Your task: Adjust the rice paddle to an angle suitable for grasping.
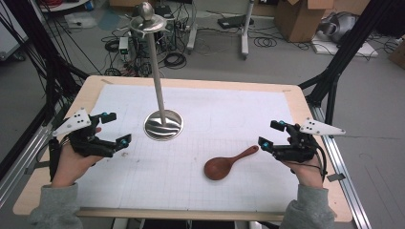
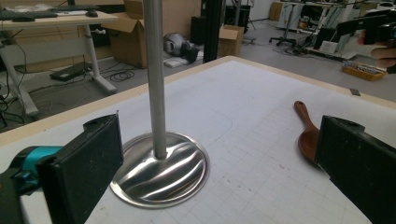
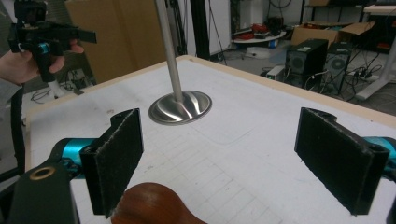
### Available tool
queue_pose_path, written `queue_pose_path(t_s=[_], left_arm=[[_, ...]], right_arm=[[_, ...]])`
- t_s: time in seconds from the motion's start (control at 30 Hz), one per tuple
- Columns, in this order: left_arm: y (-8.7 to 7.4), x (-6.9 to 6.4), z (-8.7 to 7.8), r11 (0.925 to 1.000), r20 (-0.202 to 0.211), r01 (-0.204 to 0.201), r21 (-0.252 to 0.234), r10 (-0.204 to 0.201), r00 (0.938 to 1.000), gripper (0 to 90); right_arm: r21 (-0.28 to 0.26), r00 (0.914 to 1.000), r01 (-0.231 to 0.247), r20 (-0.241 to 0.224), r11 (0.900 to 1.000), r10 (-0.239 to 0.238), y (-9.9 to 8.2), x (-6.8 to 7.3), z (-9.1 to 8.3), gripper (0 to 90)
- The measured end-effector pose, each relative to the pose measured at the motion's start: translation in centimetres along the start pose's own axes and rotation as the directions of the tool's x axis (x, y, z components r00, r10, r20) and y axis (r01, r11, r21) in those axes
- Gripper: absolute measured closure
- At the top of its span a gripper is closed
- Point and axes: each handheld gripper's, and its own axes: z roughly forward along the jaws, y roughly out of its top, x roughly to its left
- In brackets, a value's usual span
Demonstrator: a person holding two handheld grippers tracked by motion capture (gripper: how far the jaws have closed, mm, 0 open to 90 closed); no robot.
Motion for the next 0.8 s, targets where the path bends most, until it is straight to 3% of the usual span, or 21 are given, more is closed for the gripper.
queue_pose_path(t_s=[0.17, 0.2, 0.3, 0.33, 0.57, 0.67, 0.8], left_arm=[[0.0, 0.0, -0.1, 1.0, -0.001, 0.003, 0.003, -0.003, 1.0, 1.7], [-0.1, 0.0, -0.1, 1.0, -0.002, 0.006, 0.001, -0.006, 1.0, 1.7], [-0.1, 0.0, -0.1, 0.9999, -0.006, 0.006, 0.008, -0.006, 1.0, 1.7], [-0.2, 0.0, 0.0, 0.9999, -0.01, 0.004, 0.014, -0.004, 0.9999, 1.7], [-0.3, 0.0, 0.0, 1.0, -0.049, -0.004, 0.007, 0.004, 0.9988, 1.7], [-0.2, 0.0, -0.3, 0.9999, -0.054, 0.003, -0.015, -0.004, 0.9985, 1.7], [-0.4, 0.1, -0.6, 1.0, -0.063, 0.006, -0.006, -0.006, 0.998, 1.7]], right_arm=[[0.028, 0.9999, 0.002, -0.014, 0.9996, -0.001, -0.2, 0.1, 0.6, 19.7], [0.046, 0.9991, -0.001, -0.043, 0.9989, 0.003, -0.3, 0.2, 1.1, 24.2], [0.061, 0.9985, 0.005, -0.055, 0.9981, -0.001, -0.3, 0.2, 1.4, 30.4], [0.065, 0.9982, 0.014, -0.059, 0.9978, -0.011, -0.4, 0.4, 1.7, 39.7], [0.079, 0.9951, 0.061, -0.082, 0.995, -0.055, -0.3, 1.6, 2.9, 68.8], [0.091, 0.9926, 0.072, -0.104, 0.9932, -0.062, -0.2, 1.9, 3.4, 77.4], [0.104, 0.9931, 0.061, -0.106, 0.9927, -0.05, -0.5, 1.7, 4.0, 83.0]])
